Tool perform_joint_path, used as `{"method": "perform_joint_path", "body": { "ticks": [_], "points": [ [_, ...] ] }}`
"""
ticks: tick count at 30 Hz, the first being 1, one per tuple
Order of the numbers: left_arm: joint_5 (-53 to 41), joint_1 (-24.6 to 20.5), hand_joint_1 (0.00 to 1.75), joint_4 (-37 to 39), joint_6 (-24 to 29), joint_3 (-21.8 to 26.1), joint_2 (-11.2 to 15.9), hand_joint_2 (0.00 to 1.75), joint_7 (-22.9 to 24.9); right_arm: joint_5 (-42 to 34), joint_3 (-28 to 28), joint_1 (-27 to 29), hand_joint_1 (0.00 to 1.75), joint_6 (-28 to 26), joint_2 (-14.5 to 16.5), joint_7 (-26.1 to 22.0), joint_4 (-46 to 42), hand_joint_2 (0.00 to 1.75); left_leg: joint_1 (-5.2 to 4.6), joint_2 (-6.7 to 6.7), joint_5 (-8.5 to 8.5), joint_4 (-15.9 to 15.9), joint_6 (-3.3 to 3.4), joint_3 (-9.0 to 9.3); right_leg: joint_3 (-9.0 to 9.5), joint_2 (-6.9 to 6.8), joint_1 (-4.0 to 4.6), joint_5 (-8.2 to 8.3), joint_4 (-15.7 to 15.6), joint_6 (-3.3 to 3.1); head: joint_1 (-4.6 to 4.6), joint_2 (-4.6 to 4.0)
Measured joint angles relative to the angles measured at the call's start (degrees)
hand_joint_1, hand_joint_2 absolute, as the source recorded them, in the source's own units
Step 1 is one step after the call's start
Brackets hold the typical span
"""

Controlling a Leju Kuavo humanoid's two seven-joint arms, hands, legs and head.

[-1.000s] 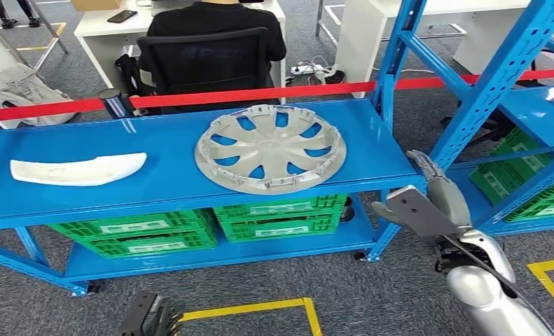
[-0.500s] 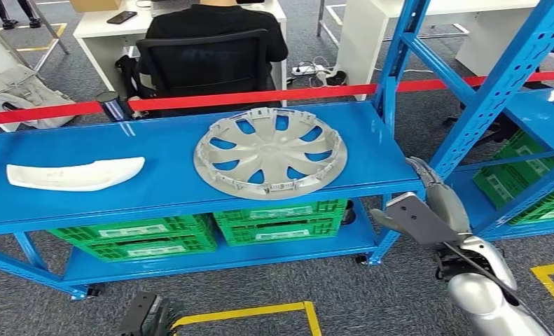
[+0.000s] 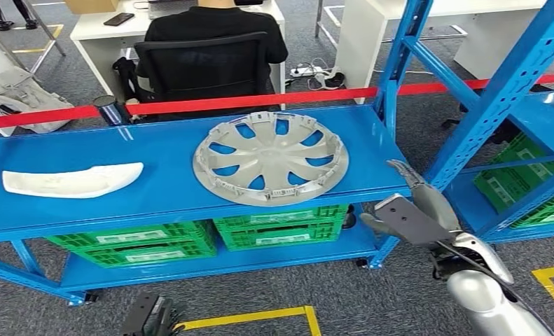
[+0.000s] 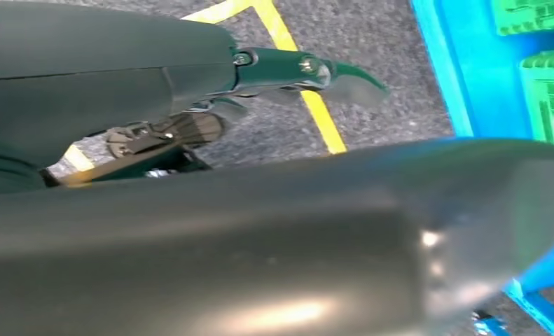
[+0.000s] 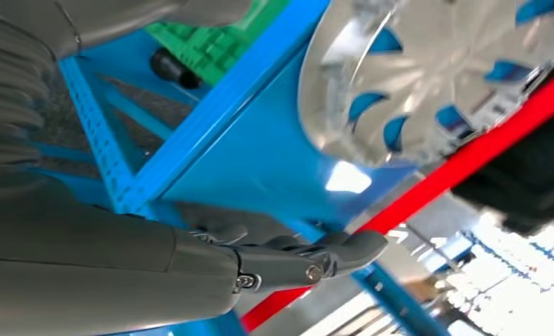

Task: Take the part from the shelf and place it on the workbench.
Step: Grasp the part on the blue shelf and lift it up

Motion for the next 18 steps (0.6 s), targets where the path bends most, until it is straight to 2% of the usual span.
{"method": "perform_joint_path", "body": {
  "ticks": [2,4,7,8,9,10,11,13,14,18],
  "points": [
    [0.0,0.0,0.0,0.0,0.0,0.0,0.0,0.0,0.0,0.0,0.7,-0.5,0.0,0.6,-0.6,-0.3,0.4,1.75,0.2,-0.01,0.26,-0.8,0.71,0.57,0.1,-0.1,-0.05,-0.35,0.3,0.64,0.04,0.0],
    [-0.1,-0.1,0.0,0.0,0.0,0.0,0.0,0.0,0.1,0.0,1.2,-1.1,0.0,1.0,-1.1,-0.5,0.8,1.75,0.41,0.06,0.49,-1.4,1.3,1.13,-1.12,-0.18,-0.02,-1.86,3.0,0.96,0.07,0.0],
    [-0.2,-0.2,0.0,0.0,-0.1,0.0,-0.1,0.0,0.3,0.2,2.1,-1.9,0.0,1.9,-1.8,-0.4,1.8,1.75,0.33,0.15,0.25,-1.4,1.74,1.23,-6.18,-0.19,0.06,-5.46,11.8,1.21,0.16,0.0],
    [-0.3,-0.2,0.0,0.0,-0.2,0.0,-0.1,0.0,0.4,0.2,2.5,-2.2,0.0,2.3,-2.0,-0.4,2.3,1.75,0.31,0.16,0.1,-1.3,1.81,1.27,-7.94,-0.19,0.05,-5.97,14.5,1.3,0.19,0.0],
    [-0.4,-0.2,0.0,0.0,-0.2,0.0,-0.2,0.0,0.5,0.1,3.0,-2.6,0.0,2.7,-2.3,-0.4,2.9,1.75,0.32,0.15,-0.09,-1.2,1.78,1.37,-8.72,-0.2,0.0,-5.3,15.2,1.38,0.2,0.0],
    [-0.5,-0.2,0.0,-0.1,-0.3,0.0,-0.2,0.0,0.7,0.0,3.3,-3.1,0.0,3.0,-2.6,-0.4,3.3,1.75,0.36,0.14,-0.32,-1.1,1.68,1.54,-8.33,-0.21,-0.07,-3.54,13.5,1.43,0.2,0.01],
    [-0.6,-0.2,0.0,-0.1,-0.4,0.0,-0.2,0.0,0.8,-0.1,3.7,-3.8,0.0,3.3,-2.9,-0.4,3.8,1.75,0.42,0.12,-0.64,-0.9,1.48,1.77,-6.91,-0.24,-0.17,-1.11,10.0,1.49,0.21,0.0],
    [-0.7,-0.3,0.0,-0.2,-0.5,0.0,-0.2,0.0,1.0,-0.4,4.3,-5.1,0.0,3.7,-3.3,-0.4,4.6,1.75,0.32,0.04,-1.39,-0.4,0.85,2.03,-3.85,-0.26,-0.21,1.84,3.2,1.25,0.22,0.0],
    [-0.8,-0.4,0.0,-0.2,-0.5,0.0,-0.2,0.0,1.0,-0.4,4.5,-5.5,0.0,3.8,-3.5,-0.4,5.0,1.75,0.25,0.0,-1.67,-0.1,0.52,2.06,-3.03,-0.22,-0.16,2.25,1.4,0.92,0.23,-0.01],
    [-0.9,-0.6,0.0,-0.2,-0.5,0.0,-0.2,0.0,1.4,-1.0,5.8,-7.2,0.0,4.9,-3.9,-0.3,6.5,1.75,0.27,0.01,-2.33,0.2,-0.64,2.02,-2.72,-0.02,-0.03,1.86,0.7,-0.71,0.22,-0.01]
  ]
}}
